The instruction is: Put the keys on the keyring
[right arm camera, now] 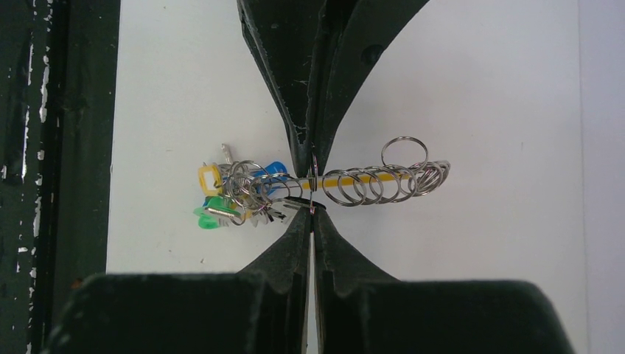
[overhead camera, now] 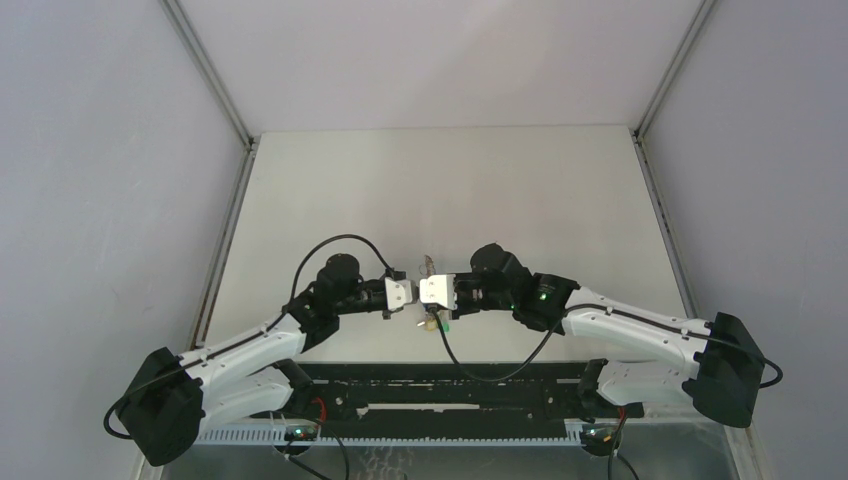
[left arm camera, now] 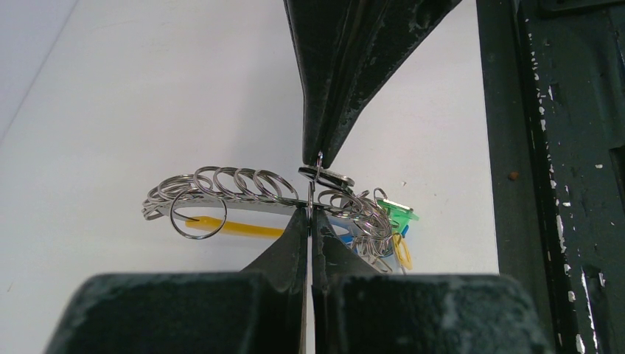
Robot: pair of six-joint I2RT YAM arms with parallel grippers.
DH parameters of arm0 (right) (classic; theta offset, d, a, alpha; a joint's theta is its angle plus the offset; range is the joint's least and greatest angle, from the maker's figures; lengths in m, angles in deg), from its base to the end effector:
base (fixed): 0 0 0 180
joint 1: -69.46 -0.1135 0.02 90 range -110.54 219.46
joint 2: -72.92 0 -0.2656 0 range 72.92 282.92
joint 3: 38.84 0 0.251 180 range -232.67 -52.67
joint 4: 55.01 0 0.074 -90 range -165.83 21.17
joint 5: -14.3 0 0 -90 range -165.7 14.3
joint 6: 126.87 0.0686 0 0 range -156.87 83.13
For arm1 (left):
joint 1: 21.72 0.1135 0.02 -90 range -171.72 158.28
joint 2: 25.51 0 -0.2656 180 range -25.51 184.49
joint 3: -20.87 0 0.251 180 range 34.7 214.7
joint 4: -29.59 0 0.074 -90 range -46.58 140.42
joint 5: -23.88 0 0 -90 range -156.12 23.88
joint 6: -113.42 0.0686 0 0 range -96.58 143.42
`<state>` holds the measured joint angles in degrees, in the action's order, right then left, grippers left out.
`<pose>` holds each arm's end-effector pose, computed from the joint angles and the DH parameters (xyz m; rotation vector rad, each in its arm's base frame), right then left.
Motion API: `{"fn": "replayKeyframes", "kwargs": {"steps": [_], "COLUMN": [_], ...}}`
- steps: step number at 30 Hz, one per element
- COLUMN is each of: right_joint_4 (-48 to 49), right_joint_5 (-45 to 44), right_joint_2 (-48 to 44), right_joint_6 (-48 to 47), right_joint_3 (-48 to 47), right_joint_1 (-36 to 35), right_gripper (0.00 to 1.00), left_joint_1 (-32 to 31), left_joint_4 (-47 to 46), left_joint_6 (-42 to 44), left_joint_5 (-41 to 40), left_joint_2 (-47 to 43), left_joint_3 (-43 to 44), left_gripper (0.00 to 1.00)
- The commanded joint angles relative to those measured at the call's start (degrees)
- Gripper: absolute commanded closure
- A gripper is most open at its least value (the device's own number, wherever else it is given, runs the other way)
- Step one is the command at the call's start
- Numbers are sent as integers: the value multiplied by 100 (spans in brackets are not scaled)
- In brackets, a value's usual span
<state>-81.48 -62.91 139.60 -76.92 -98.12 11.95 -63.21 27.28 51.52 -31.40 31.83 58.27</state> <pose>0.1380 0.2450 0.2466 -1.7185 1.3330 0.4162 0.1516 -0.1862 0.2120 1.3938 1.2694 -0.7273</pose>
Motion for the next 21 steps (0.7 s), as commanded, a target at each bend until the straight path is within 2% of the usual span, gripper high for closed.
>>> {"fn": "replayKeyframes", "kwargs": {"steps": [1,21], "right_joint_4": [209,219], "right_joint_5": [-91,-24], "right_joint_2": [-112,-16], "right_joint_6": [53,32], "right_joint_3": [-163,-201], "right_joint_1": [-19,-11], "right_gripper": [100,100], "left_joint_1": [-16,-16], "left_joint_4": [-318,-319], "left_joint_6": [99,98], "left_joint_5": [75,128], "left_joint_2": [-98,-72], "left_joint_3": [-15,3], "left_gripper": [100,100]}}
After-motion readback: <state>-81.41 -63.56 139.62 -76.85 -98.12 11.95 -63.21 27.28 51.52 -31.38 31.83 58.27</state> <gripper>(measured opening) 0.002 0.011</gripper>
